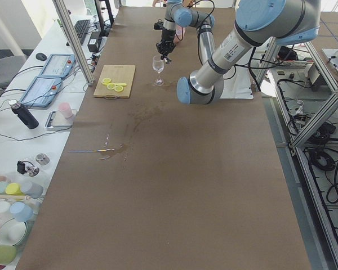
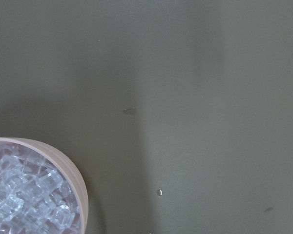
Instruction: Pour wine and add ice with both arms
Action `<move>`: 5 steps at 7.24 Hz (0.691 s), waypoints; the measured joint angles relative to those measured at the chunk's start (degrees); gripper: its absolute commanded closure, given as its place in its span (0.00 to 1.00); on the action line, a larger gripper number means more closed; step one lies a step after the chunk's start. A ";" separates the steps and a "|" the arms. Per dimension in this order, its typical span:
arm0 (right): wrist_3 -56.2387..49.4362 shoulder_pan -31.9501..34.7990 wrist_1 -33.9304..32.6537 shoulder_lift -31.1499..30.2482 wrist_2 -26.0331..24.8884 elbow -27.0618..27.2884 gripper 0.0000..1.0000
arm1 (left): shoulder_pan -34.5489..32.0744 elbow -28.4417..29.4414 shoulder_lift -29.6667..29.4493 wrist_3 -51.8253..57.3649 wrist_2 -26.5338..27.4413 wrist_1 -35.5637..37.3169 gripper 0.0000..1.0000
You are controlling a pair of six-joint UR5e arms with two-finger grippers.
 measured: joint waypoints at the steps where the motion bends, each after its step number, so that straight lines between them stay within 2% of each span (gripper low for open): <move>1: 0.00 0.00 0.00 0.01 0.04 0.00 0.00 | -0.01 2.59 -2.83 1.46 0.10 2.56 1.00; 3: 0.00 0.00 -0.06 -0.01 0.13 0.00 0.00 | -0.65 5.93 -6.06 4.08 0.23 5.66 1.00; 5: 0.00 0.00 -0.08 -0.02 0.26 0.00 0.00 | -2.43 6.24 -5.14 5.94 0.05 6.12 1.00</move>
